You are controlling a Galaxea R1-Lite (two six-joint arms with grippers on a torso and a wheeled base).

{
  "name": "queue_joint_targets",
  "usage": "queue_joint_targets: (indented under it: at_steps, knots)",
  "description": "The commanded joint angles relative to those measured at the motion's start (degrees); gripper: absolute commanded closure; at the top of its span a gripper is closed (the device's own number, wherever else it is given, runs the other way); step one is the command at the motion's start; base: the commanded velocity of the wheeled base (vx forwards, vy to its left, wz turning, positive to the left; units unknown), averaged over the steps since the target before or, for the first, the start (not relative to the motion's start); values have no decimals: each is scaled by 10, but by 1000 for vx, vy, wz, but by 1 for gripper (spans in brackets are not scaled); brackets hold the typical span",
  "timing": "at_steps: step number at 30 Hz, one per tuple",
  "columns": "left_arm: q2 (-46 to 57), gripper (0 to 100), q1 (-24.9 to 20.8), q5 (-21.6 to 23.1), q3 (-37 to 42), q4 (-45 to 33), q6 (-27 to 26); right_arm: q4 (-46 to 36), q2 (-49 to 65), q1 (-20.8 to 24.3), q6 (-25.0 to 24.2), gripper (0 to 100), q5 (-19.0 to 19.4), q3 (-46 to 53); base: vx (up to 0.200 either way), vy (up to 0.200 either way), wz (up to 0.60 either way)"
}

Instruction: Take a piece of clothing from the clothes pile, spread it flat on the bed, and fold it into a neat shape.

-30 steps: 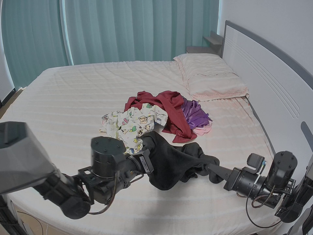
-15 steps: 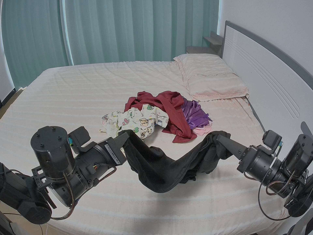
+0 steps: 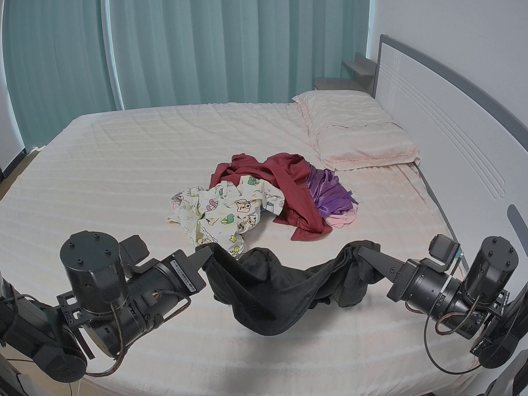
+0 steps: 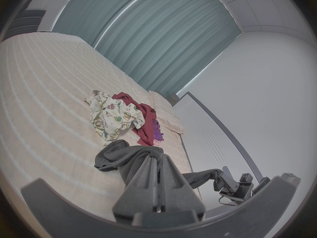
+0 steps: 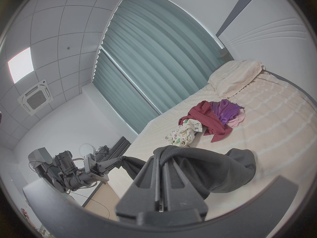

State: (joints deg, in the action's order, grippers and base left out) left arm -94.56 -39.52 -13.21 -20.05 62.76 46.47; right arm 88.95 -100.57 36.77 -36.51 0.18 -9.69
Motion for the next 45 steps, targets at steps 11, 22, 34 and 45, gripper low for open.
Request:
queue_joint_targets:
  at_steps: [11, 22, 34, 45]
  knots:
    - [-8, 100, 9, 5, 14, 0, 10, 7, 5, -4, -1, 100, 0, 1, -145, 0, 0]
    - [-12, 100, 12, 9, 5, 0, 28, 7, -2, -4, -2, 100, 0, 0, 0, 36, 0]
    - [-23, 100, 53, 21, -7, 0, 36, 7, 0, -5, -1, 100, 0, -1, 0, 200, 0]
    - [-21, 100, 61, 21, -9, 0, 36, 7, -2, -9, -1, 100, 0, -2, 0, 200, 0]
